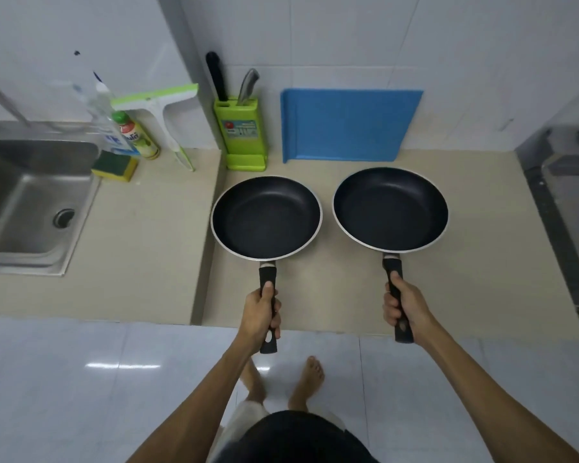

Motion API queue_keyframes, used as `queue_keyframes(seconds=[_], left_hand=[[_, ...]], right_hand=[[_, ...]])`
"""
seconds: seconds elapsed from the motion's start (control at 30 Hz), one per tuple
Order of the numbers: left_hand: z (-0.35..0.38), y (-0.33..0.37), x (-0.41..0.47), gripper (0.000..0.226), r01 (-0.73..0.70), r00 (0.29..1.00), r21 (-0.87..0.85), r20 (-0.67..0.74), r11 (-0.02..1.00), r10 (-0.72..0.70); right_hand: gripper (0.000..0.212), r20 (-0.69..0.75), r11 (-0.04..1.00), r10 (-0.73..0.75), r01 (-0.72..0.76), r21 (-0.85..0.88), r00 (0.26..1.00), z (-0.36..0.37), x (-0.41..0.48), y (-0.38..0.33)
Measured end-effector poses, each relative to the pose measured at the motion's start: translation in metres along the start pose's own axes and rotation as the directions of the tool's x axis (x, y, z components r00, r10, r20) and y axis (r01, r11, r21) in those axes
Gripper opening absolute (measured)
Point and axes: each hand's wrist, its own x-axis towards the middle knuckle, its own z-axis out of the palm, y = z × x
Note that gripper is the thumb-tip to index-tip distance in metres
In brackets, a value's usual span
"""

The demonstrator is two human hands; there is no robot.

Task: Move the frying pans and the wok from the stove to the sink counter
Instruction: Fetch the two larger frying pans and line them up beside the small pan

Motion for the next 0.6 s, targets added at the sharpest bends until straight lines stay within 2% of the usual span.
queue_keyframes(seconds=[0.13,0.33,0.6], left_hand=[[-0.030,0.012,-0.026,0.039,-0.057,0.997,-0.058,0.040,0.997,0.059],[-0.099,0.040,-0.057,0.039,-0.183,0.983,-0.098,-0.026,0.978,0.181],[-0.274,0.069,-0.113,0.034,-0.251,0.961,-0.155,-0.156,0.955,0.227]], right_hand=[[0.042,0.062,0.998,-0.031,0.028,0.056,0.998,0.014,-0.038,-0.009],[0.042,0.148,0.994,-0.096,0.103,-0.036,0.984,0.068,-0.082,-0.025],[0.042,0.344,0.981,-0.135,0.175,-0.089,0.929,0.231,-0.142,-0.015]])
